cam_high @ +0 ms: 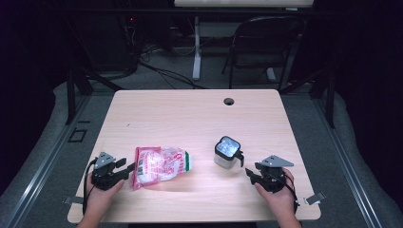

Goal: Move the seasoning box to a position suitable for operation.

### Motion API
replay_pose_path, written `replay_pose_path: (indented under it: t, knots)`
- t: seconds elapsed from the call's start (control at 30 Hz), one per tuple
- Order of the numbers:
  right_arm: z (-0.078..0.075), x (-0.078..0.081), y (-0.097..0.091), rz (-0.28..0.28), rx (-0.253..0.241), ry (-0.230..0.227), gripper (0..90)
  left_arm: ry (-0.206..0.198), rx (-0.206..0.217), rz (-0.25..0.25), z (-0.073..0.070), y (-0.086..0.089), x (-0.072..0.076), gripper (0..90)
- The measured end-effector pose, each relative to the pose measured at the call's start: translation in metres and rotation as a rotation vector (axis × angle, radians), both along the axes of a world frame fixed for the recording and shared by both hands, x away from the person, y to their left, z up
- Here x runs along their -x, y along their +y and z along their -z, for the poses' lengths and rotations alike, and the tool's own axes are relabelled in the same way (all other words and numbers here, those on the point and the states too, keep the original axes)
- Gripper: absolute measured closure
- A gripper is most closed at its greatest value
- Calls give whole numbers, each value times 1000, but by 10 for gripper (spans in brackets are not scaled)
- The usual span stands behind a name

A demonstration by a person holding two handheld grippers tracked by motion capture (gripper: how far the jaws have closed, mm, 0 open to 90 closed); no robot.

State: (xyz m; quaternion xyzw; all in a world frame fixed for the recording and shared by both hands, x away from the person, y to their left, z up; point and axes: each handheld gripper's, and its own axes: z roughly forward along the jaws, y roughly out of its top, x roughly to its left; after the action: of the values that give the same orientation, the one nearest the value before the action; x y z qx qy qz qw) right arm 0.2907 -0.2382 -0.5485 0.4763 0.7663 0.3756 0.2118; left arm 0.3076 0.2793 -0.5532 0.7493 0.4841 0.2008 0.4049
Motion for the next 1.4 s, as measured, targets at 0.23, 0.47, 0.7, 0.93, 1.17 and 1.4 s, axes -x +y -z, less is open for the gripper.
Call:
replay_pose_path:
  t: [0.23,0.47,0.7,0.93,1.17,1.4]
  knots:
    - [6,-8,8,-21,19,13,532,3,15,-15,1,4,0,522]
    - [13,-25,16,-8,19,17,549,-2,10,-37,1,11,6,531]
    - [18,-33,24,-3,40,37,580,-13,13,-55,-1,16,12,539]
    - [19,-40,28,5,28,44,618,-18,-3,-59,0,19,17,543]
    - [22,-44,31,2,39,46,631,-11,3,-75,0,24,20,560]
    - [20,-45,33,-10,50,37,728,-9,0,-77,0,25,21,562]
